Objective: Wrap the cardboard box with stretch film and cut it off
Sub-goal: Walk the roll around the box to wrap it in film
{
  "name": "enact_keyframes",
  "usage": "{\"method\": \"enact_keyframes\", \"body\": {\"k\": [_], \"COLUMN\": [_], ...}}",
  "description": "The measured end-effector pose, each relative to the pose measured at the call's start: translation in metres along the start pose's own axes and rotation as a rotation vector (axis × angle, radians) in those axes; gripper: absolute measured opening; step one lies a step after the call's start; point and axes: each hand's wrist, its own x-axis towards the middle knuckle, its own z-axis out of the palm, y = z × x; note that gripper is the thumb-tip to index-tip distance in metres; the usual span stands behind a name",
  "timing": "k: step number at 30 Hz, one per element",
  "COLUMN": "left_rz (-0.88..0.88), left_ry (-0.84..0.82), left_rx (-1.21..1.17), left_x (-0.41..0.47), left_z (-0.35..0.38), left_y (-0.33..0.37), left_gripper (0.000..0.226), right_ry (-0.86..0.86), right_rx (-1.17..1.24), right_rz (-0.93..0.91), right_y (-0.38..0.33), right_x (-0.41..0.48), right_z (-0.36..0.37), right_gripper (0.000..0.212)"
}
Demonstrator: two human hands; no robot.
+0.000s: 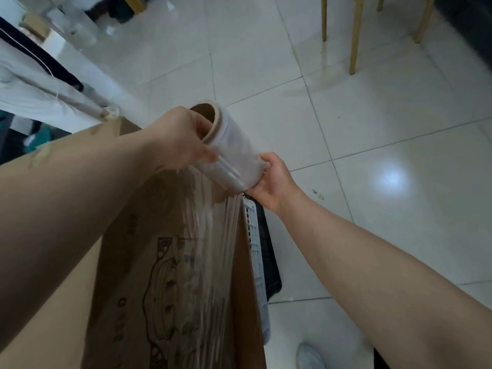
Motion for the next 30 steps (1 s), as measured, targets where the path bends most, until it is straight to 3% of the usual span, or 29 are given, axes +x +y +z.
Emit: {"method": "enact_keyframes", "body": {"k": [6,10,13,17,20,25,30], "left_rz": [-0.116,-0.191,-0.178,-0.1,-0.074,-0.106,-0.206], "left_ry": [0.02,0.145,0.155,0.131,0.125,0.121,0.065], "left_rx": [-0.083,-0.193,-0.138,-0.04,0.018,0.079,-0.063], "left_x": [0.021,0.04,0.047,0.051,0.06,0.081,0.105], "left_z": [-0.008,-0.009,-0.009,-0.015,-0.023,-0.033,-0.038], "left_y": [0.004,0.008,0.006,0.004,0.004,-0.005,-0.015], "left_gripper": [0.014,0.047,0.03,0.036,0.015,0.017,0.041], "right_ry": [-0.036,-0.044,-0.029,0.019,-0.014,-0.027,-0.029], "right_rx": [-0.055,-0.035,-0.057,-0.051,-0.063,-0.137,-0.124], "right_rz": [0.085,0.107,0.134,0.142,0.156,0.18,0.173], "right_y": [-0.005,-0.01,-0.022,-0.032,-0.039,-0.034,-0.026], "right_x": [0.025,0.034,0.039,0.05,0.057,0.075,0.094], "right_z": [0.007,0.007,0.007,0.012,0.023,0.035,0.042], "right_gripper": [0.05,0.049,0.042,0.037,0.034,0.049,0.049]}}
